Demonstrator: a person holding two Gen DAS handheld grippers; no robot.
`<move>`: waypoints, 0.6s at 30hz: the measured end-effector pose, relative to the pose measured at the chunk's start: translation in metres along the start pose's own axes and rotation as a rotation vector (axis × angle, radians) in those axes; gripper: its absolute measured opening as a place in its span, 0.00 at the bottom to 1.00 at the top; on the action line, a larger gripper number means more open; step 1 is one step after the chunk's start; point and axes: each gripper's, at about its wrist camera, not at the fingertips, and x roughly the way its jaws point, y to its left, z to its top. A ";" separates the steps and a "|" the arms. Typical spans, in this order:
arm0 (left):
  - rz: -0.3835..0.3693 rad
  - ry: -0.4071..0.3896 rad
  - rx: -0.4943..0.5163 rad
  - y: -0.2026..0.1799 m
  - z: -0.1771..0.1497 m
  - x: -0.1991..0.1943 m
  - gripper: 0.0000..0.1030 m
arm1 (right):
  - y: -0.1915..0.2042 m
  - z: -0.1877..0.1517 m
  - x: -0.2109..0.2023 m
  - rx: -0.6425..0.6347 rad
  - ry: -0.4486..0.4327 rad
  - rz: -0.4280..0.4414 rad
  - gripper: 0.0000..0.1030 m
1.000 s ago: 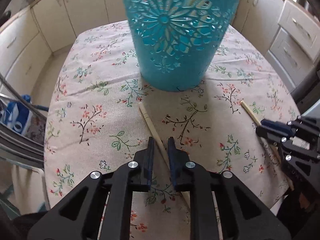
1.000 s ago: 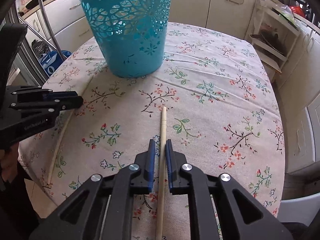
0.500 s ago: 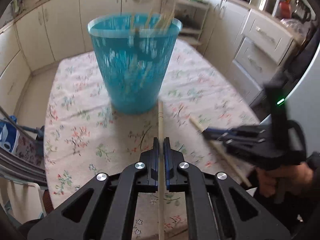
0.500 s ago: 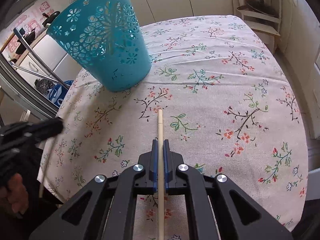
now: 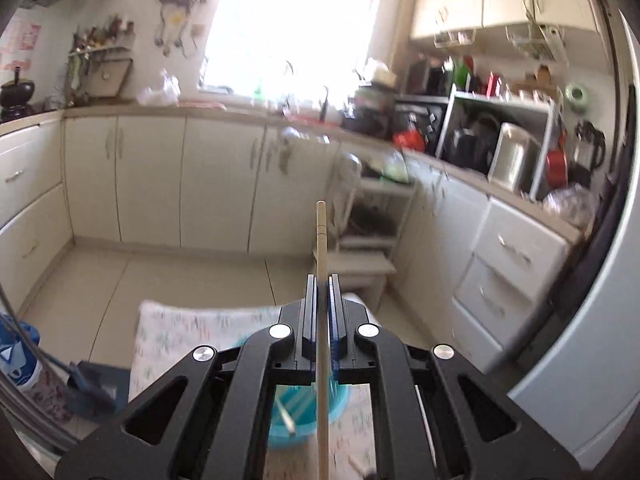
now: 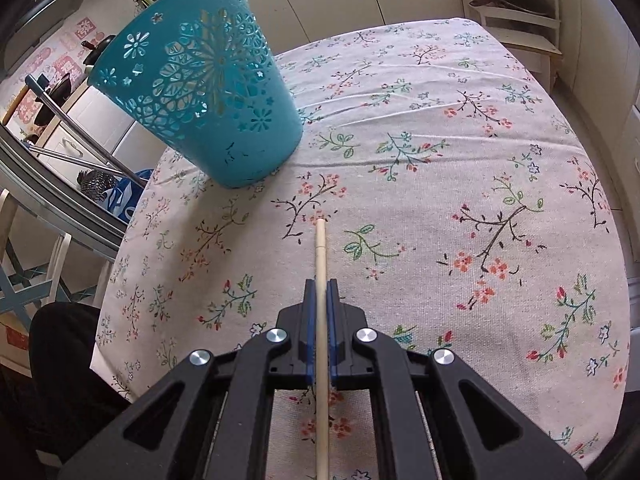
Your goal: Organize utensils
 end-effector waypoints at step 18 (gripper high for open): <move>0.214 0.072 0.010 0.033 -0.051 0.110 0.05 | 0.004 0.000 0.004 0.001 -0.004 -0.005 0.06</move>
